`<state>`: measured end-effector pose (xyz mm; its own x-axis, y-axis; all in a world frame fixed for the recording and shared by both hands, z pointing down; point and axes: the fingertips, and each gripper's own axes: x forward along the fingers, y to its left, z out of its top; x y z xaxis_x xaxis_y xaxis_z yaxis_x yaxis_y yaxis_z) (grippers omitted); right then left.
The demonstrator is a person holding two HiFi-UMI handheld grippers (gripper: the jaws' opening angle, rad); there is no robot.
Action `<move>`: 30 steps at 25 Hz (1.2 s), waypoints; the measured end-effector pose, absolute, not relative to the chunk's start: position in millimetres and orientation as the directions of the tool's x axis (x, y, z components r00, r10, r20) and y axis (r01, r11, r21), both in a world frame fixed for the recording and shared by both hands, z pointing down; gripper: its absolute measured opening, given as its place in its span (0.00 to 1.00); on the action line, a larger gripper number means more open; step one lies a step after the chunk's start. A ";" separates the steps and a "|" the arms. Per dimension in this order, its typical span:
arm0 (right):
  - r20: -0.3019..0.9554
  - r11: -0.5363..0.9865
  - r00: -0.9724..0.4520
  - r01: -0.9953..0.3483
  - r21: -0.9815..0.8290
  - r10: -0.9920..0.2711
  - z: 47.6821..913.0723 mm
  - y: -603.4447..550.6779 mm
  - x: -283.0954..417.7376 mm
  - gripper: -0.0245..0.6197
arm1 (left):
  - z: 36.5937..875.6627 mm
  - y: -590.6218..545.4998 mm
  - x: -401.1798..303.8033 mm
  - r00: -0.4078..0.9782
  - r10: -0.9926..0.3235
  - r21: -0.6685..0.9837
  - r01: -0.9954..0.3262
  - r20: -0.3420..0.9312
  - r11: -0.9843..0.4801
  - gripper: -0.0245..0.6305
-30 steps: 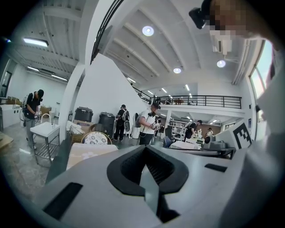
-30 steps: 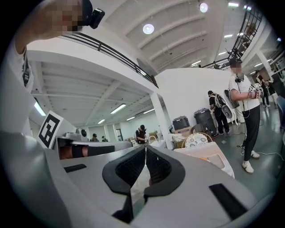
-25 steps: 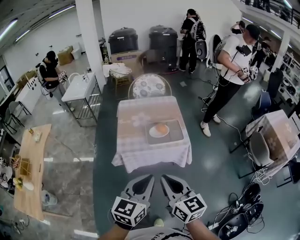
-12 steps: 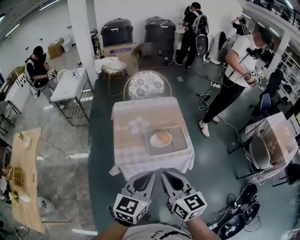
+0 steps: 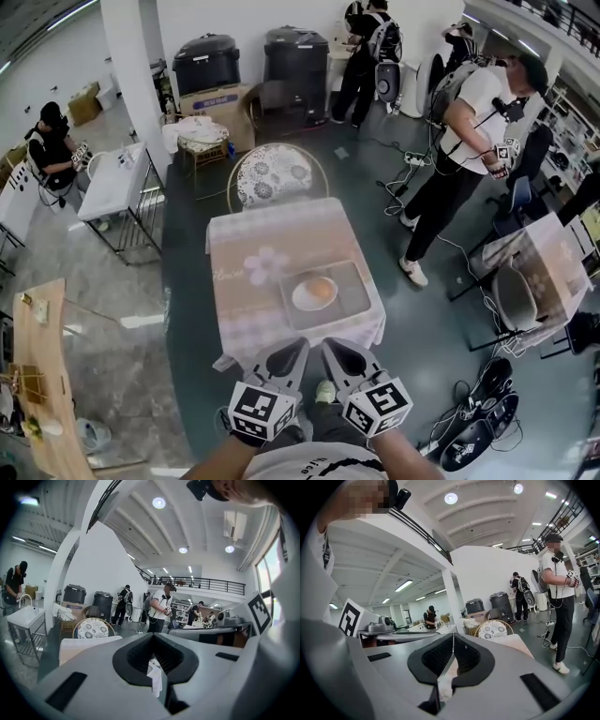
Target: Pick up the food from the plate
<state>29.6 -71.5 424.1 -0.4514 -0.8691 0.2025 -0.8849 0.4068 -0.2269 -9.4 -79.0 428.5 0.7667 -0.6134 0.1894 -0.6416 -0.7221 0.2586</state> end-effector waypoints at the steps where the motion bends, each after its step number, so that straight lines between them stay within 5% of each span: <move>1: 0.207 0.406 -0.451 -0.885 -0.228 -0.868 427.2 -77.6 31.8 0.06 | 431.8 -84.7 -7.5 0.767 -0.613 0.259 -0.642 0.192 -0.722 0.04; 30: 0.536 0.529 -0.539 -0.827 -0.191 -0.649 628.0 -281.0 112.8 0.06 | 578.0 -273.6 69.5 0.654 -0.660 0.293 -0.756 0.370 -0.585 0.04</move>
<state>112.8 -281.0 628.0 -0.5391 -0.6493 0.5365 -0.8270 0.5287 -0.1913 69.5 -273.6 578.0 0.6539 -0.6599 0.3699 -0.7562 -0.5849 0.2933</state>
